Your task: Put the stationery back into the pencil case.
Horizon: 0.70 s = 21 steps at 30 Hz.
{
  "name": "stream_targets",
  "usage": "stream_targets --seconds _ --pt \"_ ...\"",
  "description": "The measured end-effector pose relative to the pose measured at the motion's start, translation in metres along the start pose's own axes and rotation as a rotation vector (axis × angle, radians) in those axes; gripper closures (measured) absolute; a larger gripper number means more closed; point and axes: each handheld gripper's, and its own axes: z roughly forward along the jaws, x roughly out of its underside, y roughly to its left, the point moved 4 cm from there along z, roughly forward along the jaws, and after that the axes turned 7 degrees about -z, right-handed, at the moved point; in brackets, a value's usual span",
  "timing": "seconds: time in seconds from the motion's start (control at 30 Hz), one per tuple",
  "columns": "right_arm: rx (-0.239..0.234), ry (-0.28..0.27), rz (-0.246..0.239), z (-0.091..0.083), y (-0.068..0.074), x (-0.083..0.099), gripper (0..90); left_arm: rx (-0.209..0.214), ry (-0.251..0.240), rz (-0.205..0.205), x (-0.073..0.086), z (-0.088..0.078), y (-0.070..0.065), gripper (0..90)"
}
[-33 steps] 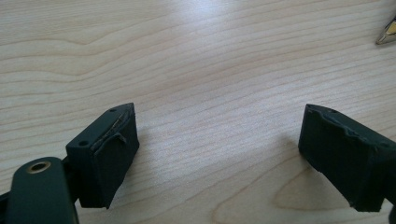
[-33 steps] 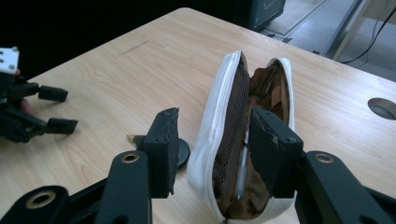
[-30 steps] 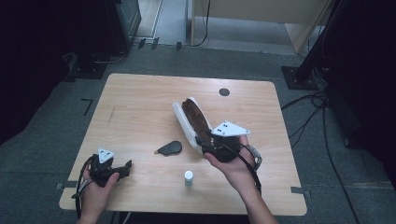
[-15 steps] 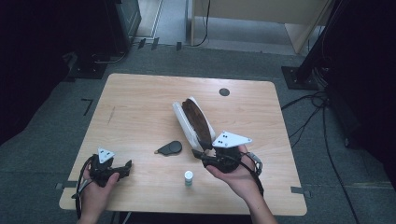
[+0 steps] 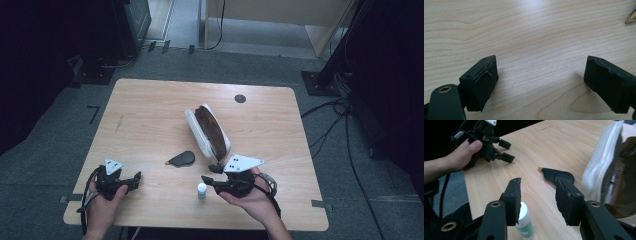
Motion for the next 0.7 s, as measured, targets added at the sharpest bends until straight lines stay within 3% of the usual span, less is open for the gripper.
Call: stream_targets --seconds 0.13,0.7 --pt "-0.034 -0.016 0.027 0.001 0.004 0.006 55.3 0.0 0.0 0.0 0.0 0.0 0.0 12.1" --pt "-0.068 0.002 0.017 0.006 0.011 0.036 52.9 0.0 0.0 0.0 0.0 0.0 0.0 12.1"
